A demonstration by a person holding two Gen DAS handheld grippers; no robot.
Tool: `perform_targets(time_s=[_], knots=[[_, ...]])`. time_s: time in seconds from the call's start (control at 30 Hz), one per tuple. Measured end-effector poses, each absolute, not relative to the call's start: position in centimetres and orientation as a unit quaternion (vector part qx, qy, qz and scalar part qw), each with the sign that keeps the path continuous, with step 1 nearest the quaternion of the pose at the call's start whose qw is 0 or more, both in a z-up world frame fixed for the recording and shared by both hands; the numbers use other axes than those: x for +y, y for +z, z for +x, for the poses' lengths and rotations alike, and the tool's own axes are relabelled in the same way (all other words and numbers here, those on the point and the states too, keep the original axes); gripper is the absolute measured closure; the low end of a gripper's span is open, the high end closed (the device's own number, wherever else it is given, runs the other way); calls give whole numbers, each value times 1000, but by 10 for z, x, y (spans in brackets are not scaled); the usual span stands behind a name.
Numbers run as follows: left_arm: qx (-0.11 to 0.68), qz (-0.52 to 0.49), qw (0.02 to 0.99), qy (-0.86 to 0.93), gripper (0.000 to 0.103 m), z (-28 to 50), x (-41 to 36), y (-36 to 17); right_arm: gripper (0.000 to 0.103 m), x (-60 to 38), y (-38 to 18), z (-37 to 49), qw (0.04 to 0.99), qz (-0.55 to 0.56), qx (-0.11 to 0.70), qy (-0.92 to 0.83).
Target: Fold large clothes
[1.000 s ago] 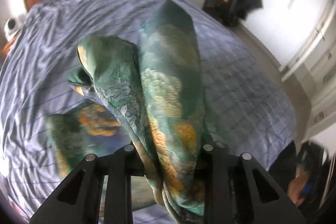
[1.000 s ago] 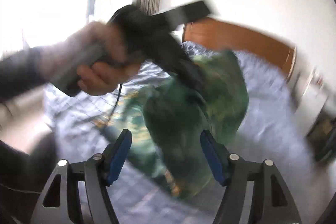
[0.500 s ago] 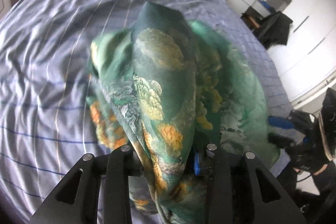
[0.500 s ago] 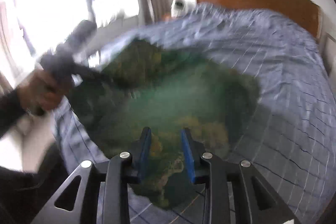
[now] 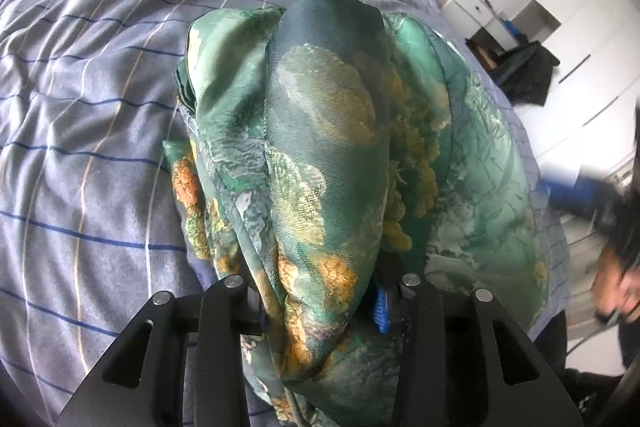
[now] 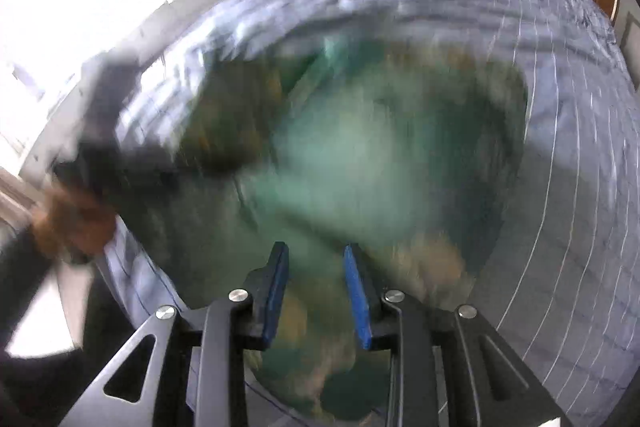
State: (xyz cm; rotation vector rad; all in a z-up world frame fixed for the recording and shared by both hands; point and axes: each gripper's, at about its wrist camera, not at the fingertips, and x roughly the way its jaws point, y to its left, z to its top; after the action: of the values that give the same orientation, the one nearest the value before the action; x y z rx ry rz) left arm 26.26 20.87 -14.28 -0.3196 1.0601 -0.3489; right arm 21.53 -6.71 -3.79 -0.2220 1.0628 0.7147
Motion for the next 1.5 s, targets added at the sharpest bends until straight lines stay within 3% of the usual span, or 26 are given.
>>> perform_targets(time_s=[0.13, 0.37, 0.47, 0.6, 0.87, 1.13, 1.27, 1.3, 1.37, 1.4, 1.43, 1.5], knots=[[500, -149, 838, -163, 64, 256, 208, -143, 73, -44, -14, 265, 817, -89, 473, 318], [502, -136, 841, -148, 64, 255, 204, -151, 73, 0, -105, 322, 784, -116, 554, 255], [501, -137, 841, -152, 63, 256, 204, -151, 74, -2, -104, 322, 788, -116, 550, 250], [496, -138, 843, -152, 63, 253, 204, -151, 73, -13, -81, 297, 803, -116, 521, 265], [494, -145, 843, -155, 63, 252, 209, -153, 73, -73, -25, 158, 821, -124, 448, 331], [492, -144, 846, -145, 61, 249, 209, -152, 73, -80, -95, 160, 809, -124, 499, 284], [480, -155, 852, -140, 53, 244, 211, -143, 73, -82, -86, 162, 813, -118, 494, 284], [472, -164, 855, -140, 51, 241, 213, -135, 72, -83, -80, 159, 818, -117, 486, 284], [464, -175, 858, -138, 40, 234, 214, -124, 55, -93, -62, 152, 831, -109, 465, 286], [463, -180, 857, -136, 37, 229, 217, -114, 36, -100, -51, 147, 839, -99, 453, 285], [461, -183, 858, -137, 33, 224, 221, -104, 25, -109, -39, 144, 847, -86, 440, 287], [444, -196, 862, -146, 28, 213, 233, -83, 24, -125, -20, 137, 862, -68, 414, 284]])
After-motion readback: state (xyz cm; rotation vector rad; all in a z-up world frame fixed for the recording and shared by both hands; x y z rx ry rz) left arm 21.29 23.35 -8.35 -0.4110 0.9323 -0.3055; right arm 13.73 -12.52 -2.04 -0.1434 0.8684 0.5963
